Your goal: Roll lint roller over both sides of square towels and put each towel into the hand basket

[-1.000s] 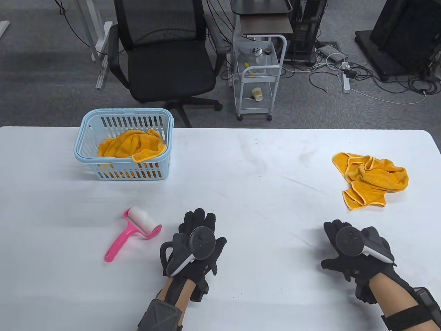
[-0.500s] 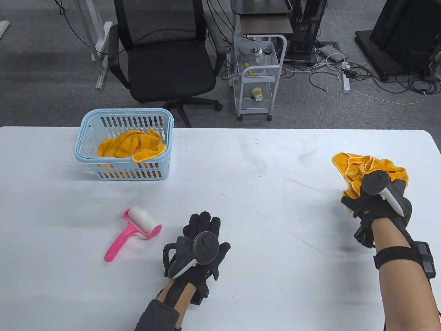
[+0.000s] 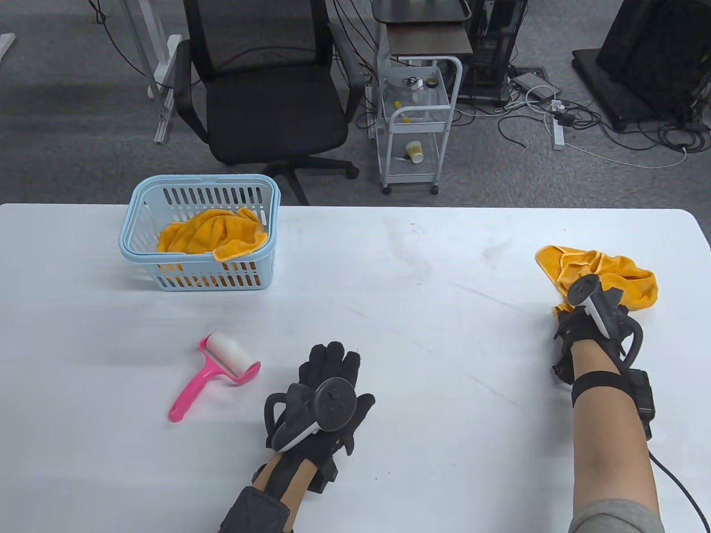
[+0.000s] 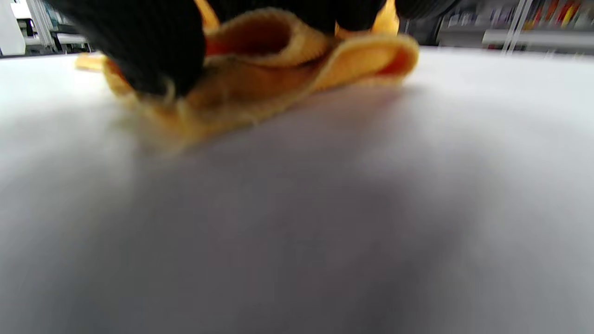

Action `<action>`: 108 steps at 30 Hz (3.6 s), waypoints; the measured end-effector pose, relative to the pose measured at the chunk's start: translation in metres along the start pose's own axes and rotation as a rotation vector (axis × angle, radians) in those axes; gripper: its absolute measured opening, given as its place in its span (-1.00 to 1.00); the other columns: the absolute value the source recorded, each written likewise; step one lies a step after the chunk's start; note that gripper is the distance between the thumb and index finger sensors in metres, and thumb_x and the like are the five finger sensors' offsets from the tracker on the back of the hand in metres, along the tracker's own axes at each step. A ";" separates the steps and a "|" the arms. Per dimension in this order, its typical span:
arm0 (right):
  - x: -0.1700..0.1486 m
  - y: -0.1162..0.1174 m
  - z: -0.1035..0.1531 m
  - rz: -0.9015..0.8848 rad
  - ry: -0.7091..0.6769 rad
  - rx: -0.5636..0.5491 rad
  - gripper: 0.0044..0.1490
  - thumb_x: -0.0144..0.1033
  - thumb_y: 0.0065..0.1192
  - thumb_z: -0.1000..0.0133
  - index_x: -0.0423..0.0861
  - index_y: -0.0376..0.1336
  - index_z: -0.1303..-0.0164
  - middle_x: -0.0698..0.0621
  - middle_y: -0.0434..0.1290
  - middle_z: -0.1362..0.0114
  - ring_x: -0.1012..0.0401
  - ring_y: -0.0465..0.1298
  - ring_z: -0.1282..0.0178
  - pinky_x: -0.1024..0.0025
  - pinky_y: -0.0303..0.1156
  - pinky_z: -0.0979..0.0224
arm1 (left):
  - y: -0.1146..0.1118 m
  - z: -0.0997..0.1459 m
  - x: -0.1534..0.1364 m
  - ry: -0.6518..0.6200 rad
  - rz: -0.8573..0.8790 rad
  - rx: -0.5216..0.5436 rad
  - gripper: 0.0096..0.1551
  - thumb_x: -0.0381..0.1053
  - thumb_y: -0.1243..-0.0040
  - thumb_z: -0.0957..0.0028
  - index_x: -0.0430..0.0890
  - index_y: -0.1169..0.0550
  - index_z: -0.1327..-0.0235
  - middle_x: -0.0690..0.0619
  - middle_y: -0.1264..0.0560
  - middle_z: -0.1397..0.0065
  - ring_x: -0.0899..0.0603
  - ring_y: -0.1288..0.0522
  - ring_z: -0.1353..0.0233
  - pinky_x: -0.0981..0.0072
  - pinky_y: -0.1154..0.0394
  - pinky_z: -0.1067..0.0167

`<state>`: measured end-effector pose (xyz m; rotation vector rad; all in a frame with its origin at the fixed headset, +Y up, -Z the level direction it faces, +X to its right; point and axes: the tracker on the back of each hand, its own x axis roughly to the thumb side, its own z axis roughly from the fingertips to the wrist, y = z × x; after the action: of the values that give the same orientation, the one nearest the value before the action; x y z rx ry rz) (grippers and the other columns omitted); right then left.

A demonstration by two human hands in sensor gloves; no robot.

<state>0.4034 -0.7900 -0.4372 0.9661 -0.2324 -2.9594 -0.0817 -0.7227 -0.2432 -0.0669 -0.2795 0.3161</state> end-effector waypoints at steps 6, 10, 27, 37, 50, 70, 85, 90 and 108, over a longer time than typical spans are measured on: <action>-0.001 -0.019 0.017 -0.016 -0.082 -0.081 -0.52 -0.21 0.39 -0.10 -0.01 0.34 -0.22 -0.10 0.47 -0.33 -0.12 0.43 -0.43 -0.24 0.30 -0.46 | -0.001 0.000 0.001 -0.013 -0.004 -0.005 -0.16 0.28 -0.22 -0.06 -0.03 -0.29 -0.55 -0.21 -0.04 -0.73 -0.48 -0.01 -0.65 -0.34 -0.08 -0.43; 0.007 -0.051 0.044 -0.090 -0.239 -0.123 -0.53 -0.22 0.40 -0.10 0.01 0.35 -0.22 -0.08 0.51 -0.28 -0.09 0.48 -0.39 -0.24 0.33 -0.44 | -0.002 -0.001 0.002 -0.014 0.000 -0.009 -0.17 0.28 -0.21 -0.06 -0.02 -0.29 -0.55 -0.20 -0.04 -0.73 -0.48 0.00 -0.66 -0.33 -0.08 -0.43; 0.081 -0.076 0.279 -0.521 -1.055 0.019 -0.51 -0.23 0.44 -0.09 0.01 0.37 -0.23 -0.09 0.55 -0.24 -0.10 0.52 -0.34 -0.26 0.35 -0.42 | -0.023 -0.007 0.015 -0.137 0.096 -0.083 0.03 0.36 -0.26 0.01 0.09 -0.05 -0.60 -0.13 0.02 -0.76 -0.44 -0.04 -0.70 -0.35 -0.11 -0.50; 0.082 -0.045 0.302 -0.498 -1.178 0.005 -0.53 -0.19 0.41 -0.11 0.02 0.40 -0.23 -0.08 0.55 -0.24 -0.11 0.50 -0.35 -0.27 0.33 -0.41 | -0.020 -0.006 0.013 -0.093 0.036 0.016 -0.61 0.12 -0.26 -0.12 0.21 -0.60 -0.22 0.07 -0.48 -0.56 -0.29 -0.51 -0.54 -0.30 -0.35 -0.46; 0.074 -0.041 0.299 -0.504 -1.227 0.022 -0.49 -0.01 0.28 -0.12 -0.07 0.45 -0.13 -0.17 0.44 -0.44 -0.21 0.34 -0.53 -0.35 0.22 -0.46 | 0.000 0.007 0.023 -0.135 -0.082 0.134 -0.60 0.09 -0.23 -0.07 0.20 -0.53 -0.19 0.06 -0.60 -0.35 -0.19 -0.67 -0.28 -0.25 -0.45 -0.39; 0.068 -0.049 0.305 -0.393 -1.213 -0.165 -0.49 -0.07 0.44 -0.08 -0.06 0.42 -0.17 -0.13 0.48 -0.42 -0.18 0.38 -0.52 -0.34 0.23 -0.48 | 0.028 0.025 0.016 -0.166 -0.115 0.330 -0.61 0.12 -0.30 -0.08 0.22 -0.58 -0.18 0.12 -0.68 -0.03 -0.09 -0.69 0.00 -0.21 -0.51 -0.33; 0.067 -0.053 0.287 -0.222 -0.947 -0.288 -0.41 -0.17 0.57 -0.05 -0.02 0.37 -0.26 -0.07 0.58 -0.28 -0.13 0.53 -0.38 -0.28 0.36 -0.41 | 0.060 0.049 0.013 -0.183 -0.136 0.553 -0.62 0.15 -0.33 -0.07 0.22 -0.60 -0.16 0.13 -0.68 0.02 -0.06 -0.68 0.04 -0.18 -0.52 -0.31; 0.061 -0.052 0.271 -0.167 -0.897 -0.291 -0.41 -0.27 0.54 -0.07 0.00 0.37 -0.32 -0.03 0.58 -0.21 -0.09 0.55 -0.31 -0.29 0.32 -0.45 | 0.068 0.050 0.000 -0.124 -0.154 0.592 -0.61 0.15 -0.33 -0.06 0.23 -0.59 -0.15 0.14 -0.67 0.01 -0.06 -0.68 0.03 -0.18 -0.52 -0.32; -0.028 -0.166 0.240 -0.241 -0.790 -0.447 -0.49 -0.30 0.39 -0.14 -0.03 0.39 -0.33 -0.08 0.57 -0.20 -0.12 0.54 -0.26 -0.29 0.33 -0.42 | 0.106 0.058 0.023 -0.264 -0.410 0.505 -0.54 0.34 -0.39 0.18 0.18 -0.70 0.08 0.19 -0.70 0.30 -0.01 -0.69 0.29 -0.09 -0.62 -0.15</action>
<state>0.2893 -0.5920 -0.2539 -0.2565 0.5557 -3.2095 -0.1090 -0.6140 -0.1930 0.5283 -0.4577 -0.0208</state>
